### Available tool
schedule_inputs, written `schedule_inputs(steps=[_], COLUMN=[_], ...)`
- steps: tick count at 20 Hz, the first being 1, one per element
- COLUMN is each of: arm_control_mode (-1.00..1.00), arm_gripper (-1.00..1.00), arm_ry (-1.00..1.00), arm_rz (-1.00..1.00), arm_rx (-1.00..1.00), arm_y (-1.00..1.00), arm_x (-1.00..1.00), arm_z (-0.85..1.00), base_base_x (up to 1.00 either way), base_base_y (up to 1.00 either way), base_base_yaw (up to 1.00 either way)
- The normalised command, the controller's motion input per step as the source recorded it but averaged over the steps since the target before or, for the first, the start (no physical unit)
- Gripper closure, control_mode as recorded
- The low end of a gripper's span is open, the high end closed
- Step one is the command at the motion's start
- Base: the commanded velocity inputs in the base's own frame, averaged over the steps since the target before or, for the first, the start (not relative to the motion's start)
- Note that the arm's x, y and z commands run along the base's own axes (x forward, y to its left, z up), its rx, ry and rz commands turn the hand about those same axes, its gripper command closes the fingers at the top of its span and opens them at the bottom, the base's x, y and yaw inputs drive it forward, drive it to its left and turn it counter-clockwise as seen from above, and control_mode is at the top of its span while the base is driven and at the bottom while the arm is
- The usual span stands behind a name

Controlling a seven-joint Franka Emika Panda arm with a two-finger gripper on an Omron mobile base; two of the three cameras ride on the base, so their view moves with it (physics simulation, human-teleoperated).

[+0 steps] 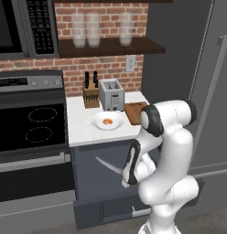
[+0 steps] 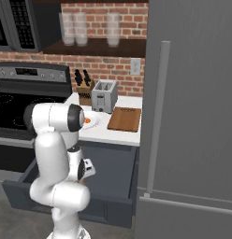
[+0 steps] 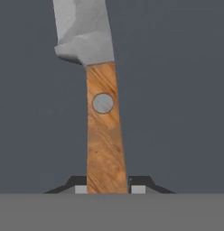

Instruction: Pick up the knife from the drawer and place it on the cutting board. Then place the meat from the plate to the cutting board.

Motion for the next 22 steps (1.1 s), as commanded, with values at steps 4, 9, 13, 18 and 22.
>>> schedule_inputs(steps=[4,9,13,18,22], arm_control_mode=[-1.0,-1.0,-1.0,-1.0,-1.0], arm_gripper=[1.0,1.0,1.0,1.0,1.0], arm_ry=[-0.05,0.0,0.0,0.03,0.05], arm_rz=[0.01,0.05,0.12,0.07,0.11], arm_rx=[0.0,0.0,0.0,0.0,0.0], arm_y=[-0.45,-0.22,-0.19,-0.42,-0.45], arm_x=[-0.68,-0.47,-0.71,-0.54,-0.62], arm_z=[1.0,1.0,1.0,1.0,0.93], base_base_x=[0.0,0.0,0.0,0.0,0.0], base_base_y=[0.0,0.0,0.0,0.0,0.0], base_base_yaw=[0.0,0.0,0.0,0.0,0.0])
